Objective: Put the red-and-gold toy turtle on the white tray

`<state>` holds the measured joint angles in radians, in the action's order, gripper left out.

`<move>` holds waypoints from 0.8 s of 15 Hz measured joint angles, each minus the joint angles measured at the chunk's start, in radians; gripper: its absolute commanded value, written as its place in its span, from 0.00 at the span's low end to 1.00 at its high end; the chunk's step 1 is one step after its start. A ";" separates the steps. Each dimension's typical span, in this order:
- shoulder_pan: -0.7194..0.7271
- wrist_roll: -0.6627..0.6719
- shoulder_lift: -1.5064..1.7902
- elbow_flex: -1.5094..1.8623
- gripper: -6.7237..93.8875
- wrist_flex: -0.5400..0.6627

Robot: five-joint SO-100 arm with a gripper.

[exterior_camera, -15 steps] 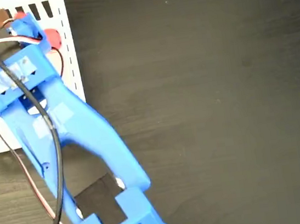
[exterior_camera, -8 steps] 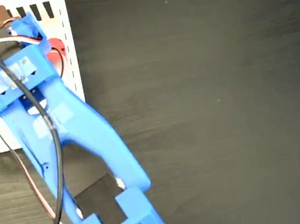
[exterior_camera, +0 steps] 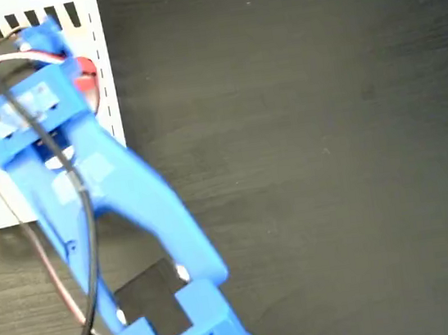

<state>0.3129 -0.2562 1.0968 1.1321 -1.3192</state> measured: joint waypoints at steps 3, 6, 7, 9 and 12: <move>0.003 0.000 0.000 0.000 0.08 -0.021; 0.000 0.008 0.011 0.000 0.07 -0.011; 0.000 0.008 0.037 0.000 0.07 -0.003; 0.002 0.008 0.081 0.000 0.07 0.006; -0.011 0.029 0.219 0.063 0.07 0.110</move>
<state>0.3022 -0.2270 1.3162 1.1950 -1.2088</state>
